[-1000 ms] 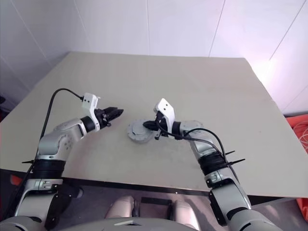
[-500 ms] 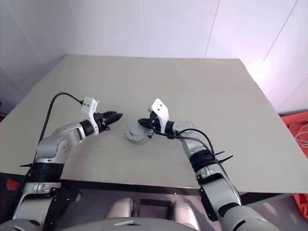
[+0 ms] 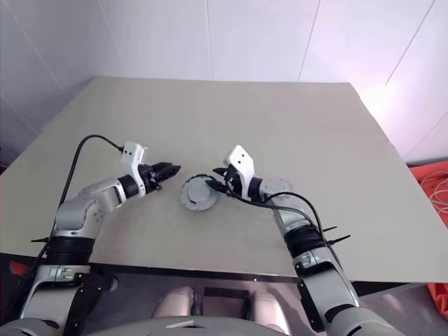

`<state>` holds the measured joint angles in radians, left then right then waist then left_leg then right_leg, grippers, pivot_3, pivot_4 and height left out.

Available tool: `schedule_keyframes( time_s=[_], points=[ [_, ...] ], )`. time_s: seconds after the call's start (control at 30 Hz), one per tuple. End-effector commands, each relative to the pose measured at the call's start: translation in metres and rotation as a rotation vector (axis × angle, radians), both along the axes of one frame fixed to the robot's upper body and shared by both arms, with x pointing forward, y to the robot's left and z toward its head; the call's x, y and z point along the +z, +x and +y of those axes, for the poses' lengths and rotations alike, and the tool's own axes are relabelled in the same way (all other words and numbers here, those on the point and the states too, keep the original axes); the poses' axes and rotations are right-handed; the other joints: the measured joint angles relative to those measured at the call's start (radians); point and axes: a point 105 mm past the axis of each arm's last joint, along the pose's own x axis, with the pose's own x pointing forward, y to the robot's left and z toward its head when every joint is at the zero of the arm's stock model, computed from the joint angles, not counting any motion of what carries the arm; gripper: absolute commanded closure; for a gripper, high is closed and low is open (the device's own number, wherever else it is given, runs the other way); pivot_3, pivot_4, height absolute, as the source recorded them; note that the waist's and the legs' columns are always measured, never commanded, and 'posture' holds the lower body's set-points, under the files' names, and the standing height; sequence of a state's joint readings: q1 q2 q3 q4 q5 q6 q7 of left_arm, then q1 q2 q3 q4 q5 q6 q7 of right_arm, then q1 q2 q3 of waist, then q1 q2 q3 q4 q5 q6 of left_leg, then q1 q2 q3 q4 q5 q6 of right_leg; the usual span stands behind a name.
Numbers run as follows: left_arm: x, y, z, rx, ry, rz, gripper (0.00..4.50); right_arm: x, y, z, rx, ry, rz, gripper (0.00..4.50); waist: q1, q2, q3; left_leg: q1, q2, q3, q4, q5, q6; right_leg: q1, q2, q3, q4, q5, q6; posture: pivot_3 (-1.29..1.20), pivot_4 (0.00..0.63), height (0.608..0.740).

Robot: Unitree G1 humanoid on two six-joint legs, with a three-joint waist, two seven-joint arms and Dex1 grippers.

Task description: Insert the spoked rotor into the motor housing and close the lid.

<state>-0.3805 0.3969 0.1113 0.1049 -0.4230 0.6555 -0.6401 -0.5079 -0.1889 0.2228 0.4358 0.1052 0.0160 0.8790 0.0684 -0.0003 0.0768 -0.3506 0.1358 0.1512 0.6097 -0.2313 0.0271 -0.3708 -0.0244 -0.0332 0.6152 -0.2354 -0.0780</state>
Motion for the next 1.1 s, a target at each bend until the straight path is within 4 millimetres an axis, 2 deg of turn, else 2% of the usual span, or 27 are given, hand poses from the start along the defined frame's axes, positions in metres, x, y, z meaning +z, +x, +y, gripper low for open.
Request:
schedule_keyframes(
  time_s=[0.03,0.17,0.3,0.47,0.73,1.1],
  points=[
    [0.013,-0.001,0.002,-0.013,0.008,-0.041,2.43,0.011,-0.006,0.013,0.040,0.014,-0.093,1.58,-0.001,0.000,0.000,0.000,0.000,0.000,0.000,0.000,0.000,0.000,0.000,0.000,0.000,0.000,0.000,0.00,0.000,0.740],
    [0.013,-0.002,0.003,-0.010,0.009,-0.038,2.43,0.039,0.002,0.012,-0.003,0.076,-0.181,0.26,0.000,0.000,0.000,0.000,0.000,0.000,-0.001,0.000,0.000,0.000,0.000,0.000,0.000,0.000,0.000,0.00,0.000,0.740],
    [0.013,-0.001,0.002,-0.007,0.007,-0.040,2.43,0.047,-0.001,0.013,0.028,0.066,-0.209,0.26,0.002,0.000,0.000,0.000,0.000,0.000,-0.001,0.000,0.000,0.000,0.000,0.000,-0.001,0.000,0.000,0.00,0.000,0.740],
    [0.013,-0.001,0.001,-0.010,0.007,-0.040,2.43,0.042,-0.013,0.018,0.077,0.032,-0.210,0.26,0.001,0.000,0.000,0.000,0.000,0.000,-0.002,0.000,0.000,0.000,0.000,0.000,-0.003,0.000,0.000,0.00,0.000,0.740],
    [0.011,-0.006,0.004,-0.010,0.014,-0.026,2.43,0.037,-0.022,0.021,0.068,0.057,-0.155,0.12,0.001,0.000,0.000,-0.001,0.000,0.000,-0.004,0.000,0.000,0.001,0.000,0.000,-0.005,0.000,0.000,0.00,0.000,0.740],
    [0.009,-0.015,0.011,0.000,0.026,-0.006,2.43,0.004,-0.021,0.029,0.030,0.000,-0.114,0.12,0.001,0.000,0.000,0.000,0.000,0.000,-0.005,0.000,0.000,0.001,0.000,-0.001,-0.006,0.000,0.000,0.00,0.000,0.740]
  ],
)
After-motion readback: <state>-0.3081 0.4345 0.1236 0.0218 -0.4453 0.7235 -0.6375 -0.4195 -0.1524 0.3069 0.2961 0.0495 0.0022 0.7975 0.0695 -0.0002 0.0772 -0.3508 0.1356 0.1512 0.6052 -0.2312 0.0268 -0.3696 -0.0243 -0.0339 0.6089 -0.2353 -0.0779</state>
